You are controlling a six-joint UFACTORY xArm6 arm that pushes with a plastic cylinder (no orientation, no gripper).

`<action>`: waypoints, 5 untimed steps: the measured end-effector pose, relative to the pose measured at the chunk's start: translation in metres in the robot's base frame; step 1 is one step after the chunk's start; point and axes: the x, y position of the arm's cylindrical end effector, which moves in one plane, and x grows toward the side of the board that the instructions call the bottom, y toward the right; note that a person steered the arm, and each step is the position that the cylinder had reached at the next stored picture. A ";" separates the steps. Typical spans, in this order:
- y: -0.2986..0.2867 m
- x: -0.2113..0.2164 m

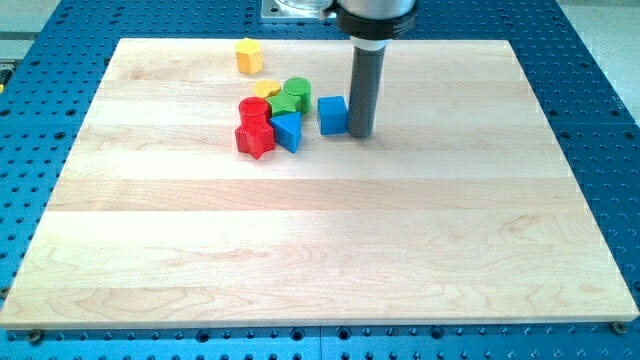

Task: Push the blue cube into the green star and the triangle

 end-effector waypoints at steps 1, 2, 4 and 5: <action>0.020 -0.022; 0.022 -0.043; -0.017 -0.015; -0.020 -0.012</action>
